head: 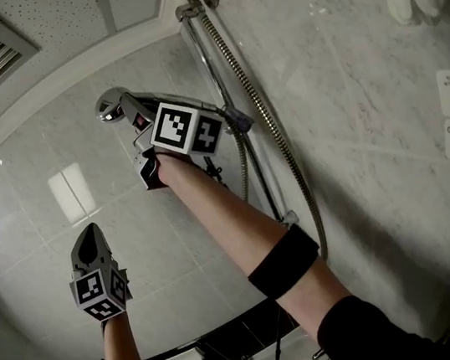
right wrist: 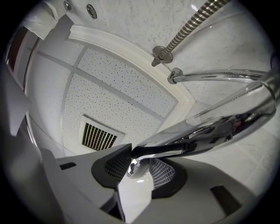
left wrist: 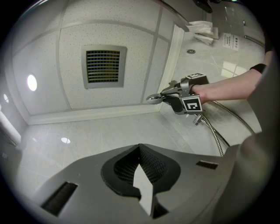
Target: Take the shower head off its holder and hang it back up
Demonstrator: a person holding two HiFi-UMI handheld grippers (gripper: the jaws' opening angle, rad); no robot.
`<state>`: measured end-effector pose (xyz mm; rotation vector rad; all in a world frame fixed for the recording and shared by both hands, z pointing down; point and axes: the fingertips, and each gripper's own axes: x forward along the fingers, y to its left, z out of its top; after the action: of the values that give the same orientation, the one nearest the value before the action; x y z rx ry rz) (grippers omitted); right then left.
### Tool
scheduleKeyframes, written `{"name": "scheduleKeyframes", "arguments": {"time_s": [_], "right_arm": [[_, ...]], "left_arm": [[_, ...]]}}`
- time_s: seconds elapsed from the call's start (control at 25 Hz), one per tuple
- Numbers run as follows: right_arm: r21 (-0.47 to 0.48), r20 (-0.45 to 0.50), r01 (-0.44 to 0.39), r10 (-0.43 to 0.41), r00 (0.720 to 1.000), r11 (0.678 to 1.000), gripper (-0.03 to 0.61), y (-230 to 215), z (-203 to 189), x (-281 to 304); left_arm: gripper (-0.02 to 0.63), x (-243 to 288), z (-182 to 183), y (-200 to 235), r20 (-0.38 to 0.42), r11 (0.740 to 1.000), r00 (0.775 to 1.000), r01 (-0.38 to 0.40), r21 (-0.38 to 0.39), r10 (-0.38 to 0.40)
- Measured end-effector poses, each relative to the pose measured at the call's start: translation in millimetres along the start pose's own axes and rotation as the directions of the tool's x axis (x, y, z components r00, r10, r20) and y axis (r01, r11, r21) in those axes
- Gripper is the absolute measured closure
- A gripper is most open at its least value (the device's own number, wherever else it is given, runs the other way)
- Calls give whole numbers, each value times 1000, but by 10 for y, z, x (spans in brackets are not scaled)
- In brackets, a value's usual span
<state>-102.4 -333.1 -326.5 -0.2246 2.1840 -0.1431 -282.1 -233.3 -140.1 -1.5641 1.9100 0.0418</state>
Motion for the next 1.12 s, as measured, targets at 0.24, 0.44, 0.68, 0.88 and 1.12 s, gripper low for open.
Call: {"name": "scheduleKeyframes", "arguments": {"time_s": [0.24,0.44,0.68,0.88,1.12], "right_arm": [[1,-5,-4,4,1000,1000,433,16,22,20],[-1,-12,-21,21,1000,1000,433,67,57,45],[18,6,-30,30,1000,999,433,86,154,41],[37,23,-33,32,999,999,432,67,216,22],[40,20,5,-6,1000,999,432,-92,241,-62]], "left_arm": [[607,-28,-21,36,-3,1000,1000,-7,-1,7],[607,-38,-13,38,-2,1000,1000,-12,-5,12],[607,-77,49,47,4,1000,1000,-19,2,19],[607,-125,51,93,-5,999,1000,-30,10,30],[607,-142,52,76,-11,999,999,-34,19,34]]}}
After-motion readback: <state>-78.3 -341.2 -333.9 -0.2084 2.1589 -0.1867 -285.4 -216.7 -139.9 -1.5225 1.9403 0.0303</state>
